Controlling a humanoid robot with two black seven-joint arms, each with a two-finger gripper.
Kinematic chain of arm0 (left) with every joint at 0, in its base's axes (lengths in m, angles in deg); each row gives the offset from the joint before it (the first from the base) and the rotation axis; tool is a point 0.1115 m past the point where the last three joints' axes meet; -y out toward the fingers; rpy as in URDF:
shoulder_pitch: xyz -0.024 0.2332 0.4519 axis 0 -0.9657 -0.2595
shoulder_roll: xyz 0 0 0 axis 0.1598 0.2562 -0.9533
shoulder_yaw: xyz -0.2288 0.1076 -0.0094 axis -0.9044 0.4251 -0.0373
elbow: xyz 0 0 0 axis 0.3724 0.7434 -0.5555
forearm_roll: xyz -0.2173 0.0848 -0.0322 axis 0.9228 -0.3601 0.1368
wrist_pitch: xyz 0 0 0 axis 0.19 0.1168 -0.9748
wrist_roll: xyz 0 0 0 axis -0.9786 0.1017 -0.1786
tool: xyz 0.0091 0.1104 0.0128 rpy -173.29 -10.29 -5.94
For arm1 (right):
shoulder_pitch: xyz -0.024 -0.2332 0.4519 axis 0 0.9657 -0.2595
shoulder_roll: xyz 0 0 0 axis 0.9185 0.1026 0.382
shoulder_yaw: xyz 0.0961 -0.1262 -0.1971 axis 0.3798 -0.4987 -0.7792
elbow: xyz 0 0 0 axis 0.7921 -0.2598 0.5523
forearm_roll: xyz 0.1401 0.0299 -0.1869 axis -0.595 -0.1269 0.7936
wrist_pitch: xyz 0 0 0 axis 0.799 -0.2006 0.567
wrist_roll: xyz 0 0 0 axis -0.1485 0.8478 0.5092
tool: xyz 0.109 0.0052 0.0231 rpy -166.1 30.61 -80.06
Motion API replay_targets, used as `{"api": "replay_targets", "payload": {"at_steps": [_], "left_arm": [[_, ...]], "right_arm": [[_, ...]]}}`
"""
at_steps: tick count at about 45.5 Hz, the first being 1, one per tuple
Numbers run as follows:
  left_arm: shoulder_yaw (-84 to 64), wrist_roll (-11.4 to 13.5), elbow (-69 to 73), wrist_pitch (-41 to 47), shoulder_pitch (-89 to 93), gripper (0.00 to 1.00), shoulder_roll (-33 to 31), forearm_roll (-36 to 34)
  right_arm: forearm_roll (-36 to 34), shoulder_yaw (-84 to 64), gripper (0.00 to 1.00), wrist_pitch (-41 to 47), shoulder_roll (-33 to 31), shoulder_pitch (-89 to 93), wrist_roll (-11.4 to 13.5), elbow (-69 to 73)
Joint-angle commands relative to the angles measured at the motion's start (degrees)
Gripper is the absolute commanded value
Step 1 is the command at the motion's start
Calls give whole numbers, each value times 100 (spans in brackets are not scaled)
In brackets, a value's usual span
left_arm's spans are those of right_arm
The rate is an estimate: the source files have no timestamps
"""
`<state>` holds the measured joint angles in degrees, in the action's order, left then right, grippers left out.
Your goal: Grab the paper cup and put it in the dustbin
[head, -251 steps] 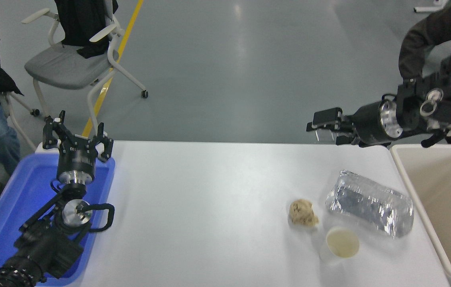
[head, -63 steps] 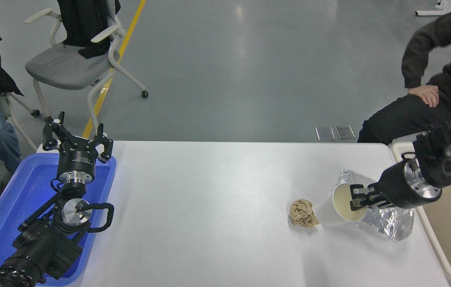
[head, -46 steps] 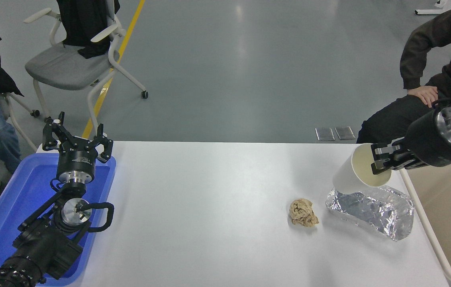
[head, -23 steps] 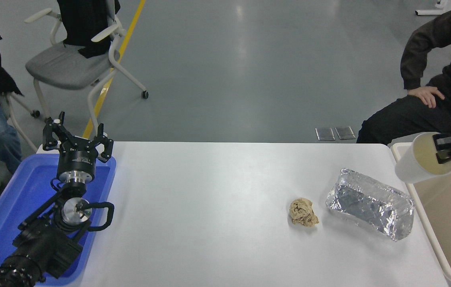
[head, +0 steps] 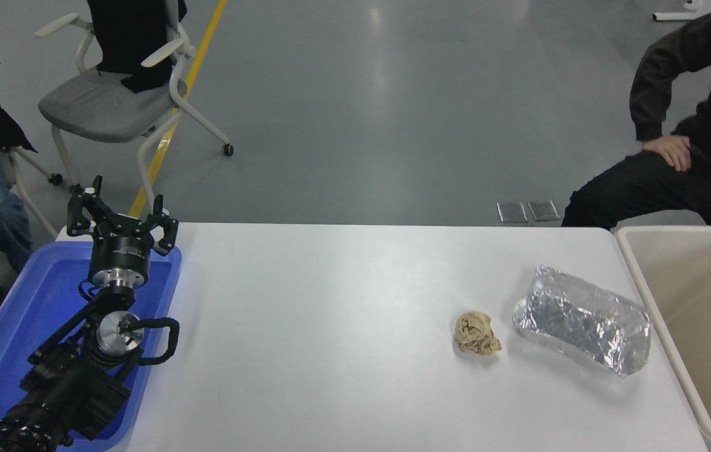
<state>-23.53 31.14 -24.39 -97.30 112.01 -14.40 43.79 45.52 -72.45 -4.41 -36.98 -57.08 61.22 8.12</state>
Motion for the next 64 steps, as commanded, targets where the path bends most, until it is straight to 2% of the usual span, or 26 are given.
{"api": "replay_targets", "payload": {"at_steps": [1,10,18,30,31,32,33,34,46,51,59,61,64], "left_arm": [[0,2,0,0,0,99,-1,1],[0,2,0,0,0,99,-1,1],[0,2,0,0,0,99,-1,1],[0,2,0,0,0,99,-1,1],[0,2,0,0,0,99,-1,1],[0,2,0,0,0,99,-1,1],[0,2,0,0,0,99,-1,1],[0,2,0,0,0,99,-1,1],[0,2,0,0,0,99,-1,1],[0,2,0,0,0,99,-1,1],[0,-7,0,0,9,99,-1,-8],[0,-7,0,0,9,99,-9,-8],[0,-7,0,0,9,99,-1,1]], "right_arm": [[62,1656,0,-1031,512,2648,-2,-1651],[0,2544,0,-1637,1171,3686,7,-2311],[-456,3160,0,-1761,1646,4161,42,-2663],[-510,3388,0,-1849,1708,4179,42,-2716],[-510,3467,12,-1831,1708,4170,42,-2716],[-510,3555,36,-1796,1708,4170,33,-2716],[-501,3625,80,-1787,1699,4162,33,-2707],[-501,3687,100,-1779,1699,4162,42,-2698],[-483,3758,100,-1734,1699,4004,24,-2584],[-413,3758,100,-1726,1629,3749,24,-2119],[8,3381,100,-1726,576,2634,103,-371],[316,2802,100,-1717,346,1967,121,131],[405,2012,100,-1629,249,1150,112,482]]}}
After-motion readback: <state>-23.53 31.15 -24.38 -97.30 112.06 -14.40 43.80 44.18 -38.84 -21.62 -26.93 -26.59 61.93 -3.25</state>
